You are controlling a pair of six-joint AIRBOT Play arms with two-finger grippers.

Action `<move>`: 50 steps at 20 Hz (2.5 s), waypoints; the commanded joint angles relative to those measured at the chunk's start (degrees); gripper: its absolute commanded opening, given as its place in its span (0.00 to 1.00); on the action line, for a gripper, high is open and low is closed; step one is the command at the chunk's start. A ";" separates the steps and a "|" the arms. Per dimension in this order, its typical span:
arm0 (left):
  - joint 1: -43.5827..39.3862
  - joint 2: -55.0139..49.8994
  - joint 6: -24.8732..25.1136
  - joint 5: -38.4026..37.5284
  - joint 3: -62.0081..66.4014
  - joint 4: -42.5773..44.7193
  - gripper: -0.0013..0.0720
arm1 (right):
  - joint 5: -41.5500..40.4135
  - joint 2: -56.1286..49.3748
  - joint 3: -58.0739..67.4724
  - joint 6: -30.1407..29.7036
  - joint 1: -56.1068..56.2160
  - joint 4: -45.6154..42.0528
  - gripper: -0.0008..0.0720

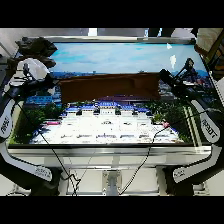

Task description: Fold the shirts.

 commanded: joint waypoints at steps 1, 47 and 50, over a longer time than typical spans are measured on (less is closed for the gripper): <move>-1.55 -0.81 -2.38 2.75 0.07 0.07 0.03 | 3.21 -3.80 0.94 5.18 0.26 -0.96 0.05; -21.35 -0.04 -14.32 -22.60 36.28 31.69 0.85 | 61.00 5.35 12.35 27.71 -21.14 -45.90 0.66; -22.60 -2.54 -14.93 -22.75 36.28 31.67 0.85 | 60.63 -1.27 11.28 27.15 -18.47 -39.34 0.71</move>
